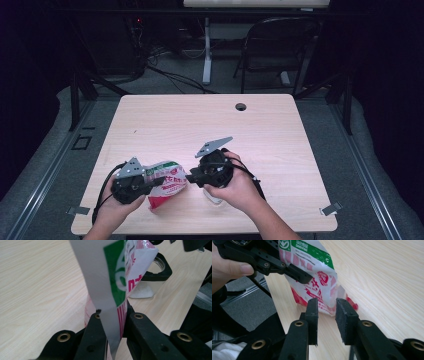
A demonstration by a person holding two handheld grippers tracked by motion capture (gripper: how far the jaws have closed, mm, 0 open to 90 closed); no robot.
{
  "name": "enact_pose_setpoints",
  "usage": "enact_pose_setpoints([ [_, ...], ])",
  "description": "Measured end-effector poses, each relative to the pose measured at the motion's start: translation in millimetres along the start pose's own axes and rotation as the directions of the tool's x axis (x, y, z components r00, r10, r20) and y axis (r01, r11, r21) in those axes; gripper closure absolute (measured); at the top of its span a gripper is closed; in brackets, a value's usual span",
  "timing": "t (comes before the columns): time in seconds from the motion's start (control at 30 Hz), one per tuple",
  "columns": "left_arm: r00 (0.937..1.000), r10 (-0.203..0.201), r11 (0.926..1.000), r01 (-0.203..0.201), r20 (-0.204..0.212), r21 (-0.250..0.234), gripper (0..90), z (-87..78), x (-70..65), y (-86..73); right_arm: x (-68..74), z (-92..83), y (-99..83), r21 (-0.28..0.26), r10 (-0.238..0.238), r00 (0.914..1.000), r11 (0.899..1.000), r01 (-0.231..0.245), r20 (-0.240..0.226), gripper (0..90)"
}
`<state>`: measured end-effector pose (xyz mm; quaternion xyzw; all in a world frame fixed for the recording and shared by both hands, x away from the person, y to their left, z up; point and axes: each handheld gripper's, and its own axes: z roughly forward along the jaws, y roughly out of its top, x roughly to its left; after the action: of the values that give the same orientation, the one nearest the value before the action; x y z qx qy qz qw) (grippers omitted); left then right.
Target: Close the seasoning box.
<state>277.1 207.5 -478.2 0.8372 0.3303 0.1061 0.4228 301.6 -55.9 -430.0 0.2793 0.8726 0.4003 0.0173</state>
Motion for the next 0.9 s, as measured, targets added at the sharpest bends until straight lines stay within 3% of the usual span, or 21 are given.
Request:
enact_pose_setpoints([
  [0.2,1.0000,-0.004,1.0000,0.004,0.002,-0.003,88.2,-1.6,-1.0,-1.3,3.8,13.2,6.0,0.029,-0.010,0.9999,1.000,0.010,0.000,72.5],
  [0.37,1.0000,-0.005,1.0000,0.005,0.002,-0.008,87.7,-2.6,-1.0,-3.0,3.4,18.5,8.4,0.022,-0.011,0.9997,1.000,0.010,0.022,73.5],
  [0.9,0.9997,-0.008,0.9999,0.008,0.023,-0.007,84.3,-0.1,-2.0,-4.4,6.8,36.9,14.9,0.085,-0.025,0.9995,0.996,0.026,-0.019,81.4],
])
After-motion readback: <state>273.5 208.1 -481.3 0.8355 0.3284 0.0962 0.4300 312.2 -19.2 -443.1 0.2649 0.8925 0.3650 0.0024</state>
